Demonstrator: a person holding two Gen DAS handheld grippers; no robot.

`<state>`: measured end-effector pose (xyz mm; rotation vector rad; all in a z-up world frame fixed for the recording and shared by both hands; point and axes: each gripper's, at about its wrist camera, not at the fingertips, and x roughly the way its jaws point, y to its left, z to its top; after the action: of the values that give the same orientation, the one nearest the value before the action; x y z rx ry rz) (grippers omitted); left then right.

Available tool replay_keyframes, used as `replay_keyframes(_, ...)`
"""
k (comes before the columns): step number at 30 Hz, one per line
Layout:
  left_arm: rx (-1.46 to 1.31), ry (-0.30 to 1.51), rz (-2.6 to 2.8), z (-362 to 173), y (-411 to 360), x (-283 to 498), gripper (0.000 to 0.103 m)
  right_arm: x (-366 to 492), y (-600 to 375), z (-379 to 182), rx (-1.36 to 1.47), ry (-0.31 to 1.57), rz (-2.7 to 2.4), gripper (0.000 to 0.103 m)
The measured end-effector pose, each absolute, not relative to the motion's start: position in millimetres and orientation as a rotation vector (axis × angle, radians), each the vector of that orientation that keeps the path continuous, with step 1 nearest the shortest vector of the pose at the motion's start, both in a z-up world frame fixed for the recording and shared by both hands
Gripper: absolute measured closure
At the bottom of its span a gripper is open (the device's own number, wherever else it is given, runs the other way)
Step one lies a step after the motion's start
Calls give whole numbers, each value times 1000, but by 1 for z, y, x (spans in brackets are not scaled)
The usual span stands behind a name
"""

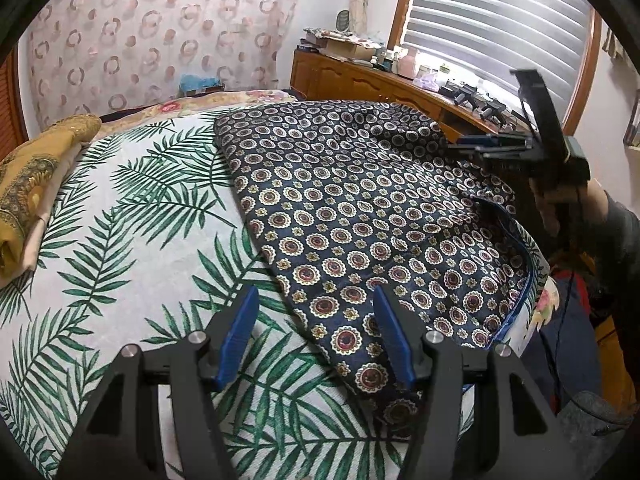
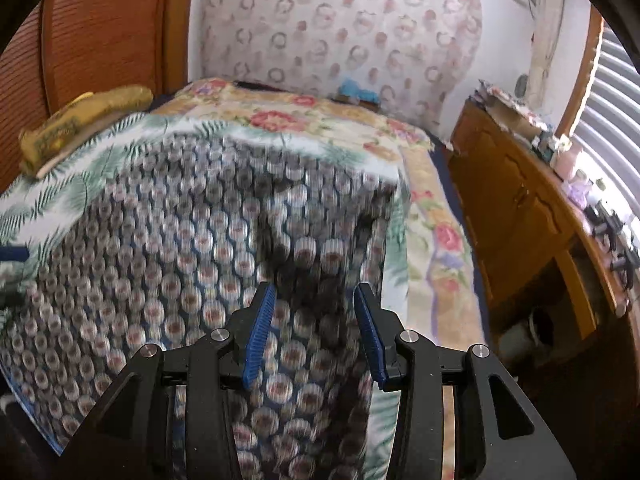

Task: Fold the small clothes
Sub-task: 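Lay the lifted side over the garment and open the right tool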

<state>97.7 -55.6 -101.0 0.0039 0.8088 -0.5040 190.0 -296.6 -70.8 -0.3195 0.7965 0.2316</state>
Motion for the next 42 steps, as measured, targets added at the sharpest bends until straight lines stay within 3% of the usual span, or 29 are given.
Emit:
replay_keyframes(12,25,826,-512,-107,-66,97,45,130,-293,-77,-224,775,271,61)
replay_keyframes(19,29,824,-514,-107,-67,93,45,112,-264,-94,-306,836,283,61)
replay_keyframes(34,35,844,-502,-112,-69,89,45,74,-334,-99,-171,854,181,61)
replay_keyframes(37,33,849,-500,-114,-67,89,45,74,-326,-98,-169,838,219,72)
replay_keyframes(39,30,854,-495,-115,-66,88,45,76,-324,-100,-178,838,241,90)
replay_keyframes(42,30,853,-493,-116,-66,86,45,73,-324,-104,-194,848,240,100)
